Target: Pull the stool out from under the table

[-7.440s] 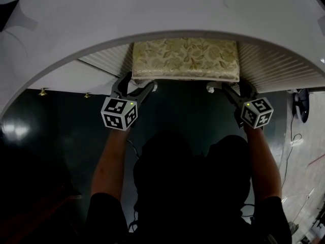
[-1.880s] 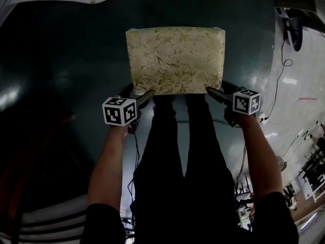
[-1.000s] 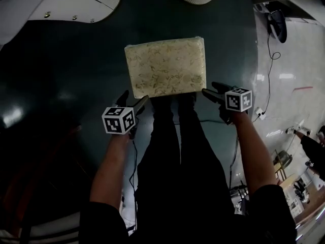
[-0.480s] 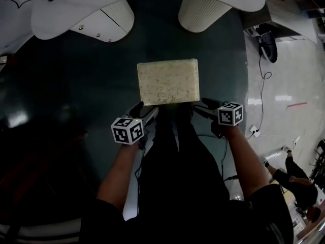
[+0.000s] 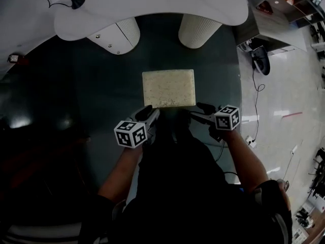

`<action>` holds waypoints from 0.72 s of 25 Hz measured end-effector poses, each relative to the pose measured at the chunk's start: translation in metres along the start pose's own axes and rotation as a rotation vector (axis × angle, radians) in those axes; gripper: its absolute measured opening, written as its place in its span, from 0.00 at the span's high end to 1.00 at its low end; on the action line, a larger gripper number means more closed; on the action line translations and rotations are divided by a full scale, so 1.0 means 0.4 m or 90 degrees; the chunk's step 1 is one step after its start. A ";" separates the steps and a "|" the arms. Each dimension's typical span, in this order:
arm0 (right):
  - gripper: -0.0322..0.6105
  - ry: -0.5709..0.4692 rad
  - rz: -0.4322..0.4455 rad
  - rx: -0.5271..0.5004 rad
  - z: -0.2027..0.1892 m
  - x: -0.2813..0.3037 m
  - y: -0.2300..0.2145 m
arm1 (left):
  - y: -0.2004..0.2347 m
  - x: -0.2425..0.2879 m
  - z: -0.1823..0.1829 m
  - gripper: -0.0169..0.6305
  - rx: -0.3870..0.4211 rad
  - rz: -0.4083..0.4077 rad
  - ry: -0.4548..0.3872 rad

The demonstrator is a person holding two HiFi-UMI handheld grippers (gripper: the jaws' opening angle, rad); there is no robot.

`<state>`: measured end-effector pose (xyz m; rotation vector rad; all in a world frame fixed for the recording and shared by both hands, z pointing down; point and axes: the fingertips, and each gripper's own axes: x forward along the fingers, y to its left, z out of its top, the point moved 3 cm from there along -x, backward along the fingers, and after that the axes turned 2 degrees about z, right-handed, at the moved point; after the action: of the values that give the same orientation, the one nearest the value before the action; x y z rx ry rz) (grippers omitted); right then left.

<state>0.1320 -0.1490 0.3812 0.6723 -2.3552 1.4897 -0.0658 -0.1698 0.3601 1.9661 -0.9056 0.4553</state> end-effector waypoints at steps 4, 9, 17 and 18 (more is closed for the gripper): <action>0.47 -0.029 0.019 -0.041 0.060 -0.019 0.100 | -0.079 -0.078 0.069 0.82 0.015 -0.031 -0.054; 0.48 -0.057 0.028 -0.124 0.131 -0.017 0.203 | -0.113 -0.175 0.158 0.88 0.072 -0.025 -0.123; 0.64 -0.160 0.026 -0.226 0.245 -0.038 0.391 | -0.156 -0.281 0.250 0.92 0.207 -0.025 -0.168; 0.64 -0.176 0.024 -0.238 0.261 -0.043 0.413 | -0.167 -0.297 0.259 0.92 0.228 -0.028 -0.171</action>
<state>0.0626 -0.1792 0.2000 0.7760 -2.7631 0.9740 -0.0986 -0.1858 0.1929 2.4114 -0.9973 0.3510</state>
